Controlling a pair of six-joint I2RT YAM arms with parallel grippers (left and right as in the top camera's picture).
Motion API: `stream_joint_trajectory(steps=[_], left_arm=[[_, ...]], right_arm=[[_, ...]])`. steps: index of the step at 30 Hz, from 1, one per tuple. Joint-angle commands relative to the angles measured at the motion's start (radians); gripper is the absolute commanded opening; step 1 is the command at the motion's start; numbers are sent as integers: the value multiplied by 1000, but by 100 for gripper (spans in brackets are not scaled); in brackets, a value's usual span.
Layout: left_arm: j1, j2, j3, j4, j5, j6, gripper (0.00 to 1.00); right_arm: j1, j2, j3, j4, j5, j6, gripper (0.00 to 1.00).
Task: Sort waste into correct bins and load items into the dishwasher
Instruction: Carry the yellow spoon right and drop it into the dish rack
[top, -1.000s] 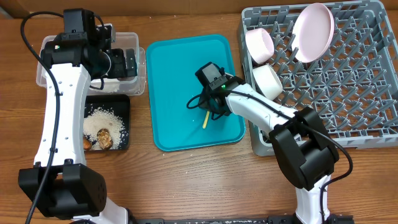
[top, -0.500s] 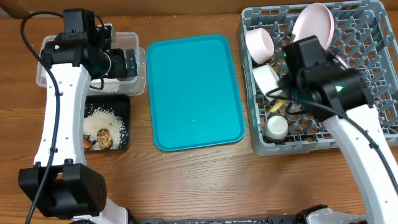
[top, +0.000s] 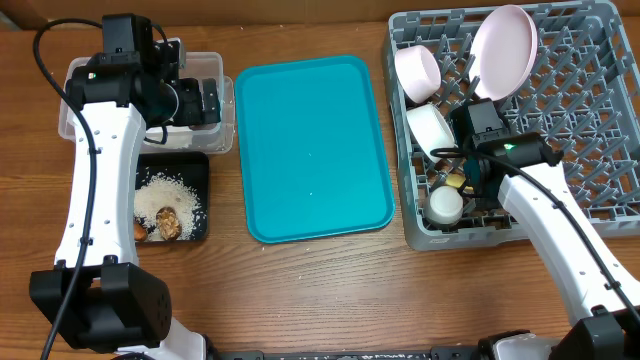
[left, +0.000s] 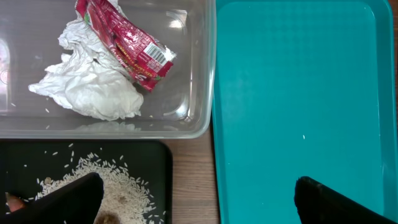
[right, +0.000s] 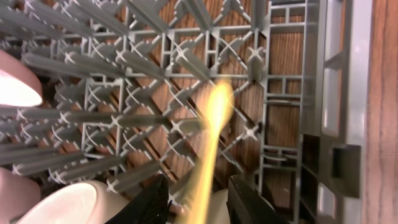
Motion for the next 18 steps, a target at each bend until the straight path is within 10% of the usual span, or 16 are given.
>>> stream_joint_trajectory(steps=[1,6,13,18], left_arm=[[-2,-11,24,0,-7,-7,100],[-2,-11,24,0,-7,-7,100],[-2,-11,24,0,-7,-7,100],[-2,-11,24,0,-7,-7,100]], right_arm=[[-28,-10,-2,27,40,24,38],[-35,-37,29,19,27,-143,100],[-30,-295,346,-163,-476,-1197,100],[-30,-475,375,-278,-580,-1234,100]])
